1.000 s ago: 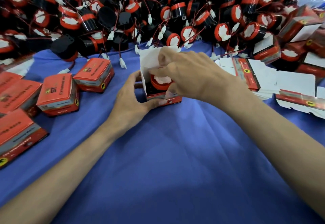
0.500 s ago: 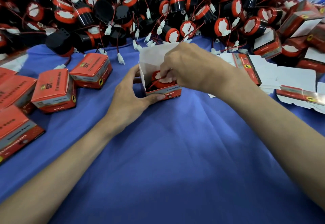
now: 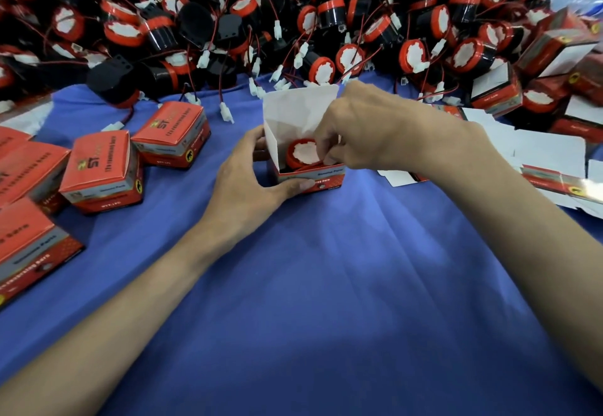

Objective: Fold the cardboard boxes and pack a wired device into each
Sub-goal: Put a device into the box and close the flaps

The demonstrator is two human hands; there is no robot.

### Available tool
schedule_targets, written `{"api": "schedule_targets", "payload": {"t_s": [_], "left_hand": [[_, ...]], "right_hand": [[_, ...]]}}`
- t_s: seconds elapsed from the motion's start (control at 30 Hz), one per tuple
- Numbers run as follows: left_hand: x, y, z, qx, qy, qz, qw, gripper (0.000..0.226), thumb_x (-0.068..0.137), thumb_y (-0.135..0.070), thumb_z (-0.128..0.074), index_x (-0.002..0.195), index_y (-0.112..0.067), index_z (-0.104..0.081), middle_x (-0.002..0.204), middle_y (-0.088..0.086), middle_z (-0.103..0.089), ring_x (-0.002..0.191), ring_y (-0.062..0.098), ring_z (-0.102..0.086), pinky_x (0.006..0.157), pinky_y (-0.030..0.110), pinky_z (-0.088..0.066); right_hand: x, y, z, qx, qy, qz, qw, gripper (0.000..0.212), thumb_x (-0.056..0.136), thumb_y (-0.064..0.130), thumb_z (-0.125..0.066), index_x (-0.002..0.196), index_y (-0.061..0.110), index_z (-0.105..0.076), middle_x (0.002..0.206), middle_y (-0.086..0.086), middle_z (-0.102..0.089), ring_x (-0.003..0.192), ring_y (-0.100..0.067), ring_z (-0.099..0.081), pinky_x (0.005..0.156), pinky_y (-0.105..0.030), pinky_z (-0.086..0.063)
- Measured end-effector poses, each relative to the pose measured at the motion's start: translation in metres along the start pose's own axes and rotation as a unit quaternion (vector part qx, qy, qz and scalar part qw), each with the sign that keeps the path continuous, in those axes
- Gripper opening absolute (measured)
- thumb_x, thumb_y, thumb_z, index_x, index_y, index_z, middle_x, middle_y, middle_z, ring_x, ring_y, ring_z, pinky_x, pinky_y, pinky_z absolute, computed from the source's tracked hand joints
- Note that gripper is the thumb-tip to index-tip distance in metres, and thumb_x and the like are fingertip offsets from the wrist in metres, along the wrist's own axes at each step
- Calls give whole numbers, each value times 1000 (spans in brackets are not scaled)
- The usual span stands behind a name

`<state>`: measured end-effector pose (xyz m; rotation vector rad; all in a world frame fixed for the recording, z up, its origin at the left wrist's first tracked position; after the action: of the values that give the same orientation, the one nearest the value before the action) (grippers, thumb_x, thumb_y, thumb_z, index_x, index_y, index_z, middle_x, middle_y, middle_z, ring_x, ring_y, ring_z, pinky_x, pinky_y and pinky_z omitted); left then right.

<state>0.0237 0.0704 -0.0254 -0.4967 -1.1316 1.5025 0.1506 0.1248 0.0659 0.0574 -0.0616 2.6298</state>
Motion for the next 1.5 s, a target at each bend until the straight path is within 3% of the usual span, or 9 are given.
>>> {"api": "schedule_targets", "payload": {"t_s": [0.27,0.4,0.53,0.73,0.93,1.17,1.23,1.37,1.5], "left_hand": [[-1,-2,0,12,7,-2,1000,73,64,-44,-84,125,-40,-43,117,-27,-57,108,-15,-50,88,3,-37],[-1,-3,0,25,1,-1,1000,71,65,-43,-85,124,-40,-44,116,-26,-58,111,-8,-52,101,27,-42],[-2,-4,-2,33,-14,2,999,75,66,-39,-85,130,-30,-47,120,-15,-61,114,2,-55,104,39,-41],[-1,-5,-1,25,-10,5,1000,75,63,-46,-85,127,-35,-48,119,-19,-61,111,-6,-54,100,25,-43],[-2,-3,0,22,-14,8,1000,71,63,-45,-84,122,-41,-44,118,-22,-60,106,-13,-52,88,7,-38],[-2,-6,0,8,-7,-15,1000,69,66,-46,-83,119,-52,-38,113,-30,-56,105,-19,-49,87,2,-37],[-2,-6,-1,-1,-5,-14,1000,69,71,-37,-83,121,-50,-37,111,-31,-55,103,-22,-48,86,1,-37],[3,2,4,-20,5,2,1000,81,72,-29,-83,135,-32,-33,115,-20,-56,106,-12,-52,87,4,-40],[-1,2,3,12,17,-39,999,85,74,-31,-82,133,-34,-22,118,-6,-55,107,1,-57,91,12,-41]], "right_hand": [[2,8,-4,-27,-5,-44,999,25,78,-2,-45,76,17,-62,78,-9,-58,76,-29,-51,59,-33,-43],[-5,13,4,-65,-18,-58,996,17,83,6,-46,75,19,-52,64,3,-28,53,-15,-31,45,-23,-16],[-7,13,0,-46,32,-30,998,15,83,7,-48,73,14,-56,63,2,-34,70,-28,-51,52,-31,-35],[-8,11,-5,-30,79,-21,996,24,89,13,-45,91,22,-67,62,9,-39,58,-7,-37,49,-28,-30],[-11,9,-6,-9,101,-39,994,25,91,18,-44,90,15,-69,78,-2,-58,81,-25,-57,68,-39,-51],[-6,6,-13,26,108,-6,994,25,92,17,-45,88,15,-70,68,4,-58,68,-16,-52,65,-38,-49],[-8,1,-16,47,41,-9,998,23,92,18,-47,92,18,-70,73,4,-61,71,-14,-55,65,-39,-50],[-37,-13,-17,127,-370,-38,919,24,86,-1,-53,107,-2,-64,111,-16,-57,103,-29,-55,70,-44,-52],[-52,-26,-55,295,-384,-116,867,31,86,-2,-54,117,-4,-56,117,-12,-54,107,-19,-56,84,-35,-52]]}}
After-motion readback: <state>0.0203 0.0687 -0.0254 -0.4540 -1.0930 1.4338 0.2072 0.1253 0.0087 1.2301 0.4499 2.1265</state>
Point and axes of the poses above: each hand's wrist, its own x-axis towards the middle knuckle, its own z-axis out of the back of the hand, y = z × x, the point moved 5 cm from there along x, towards the middle knuckle
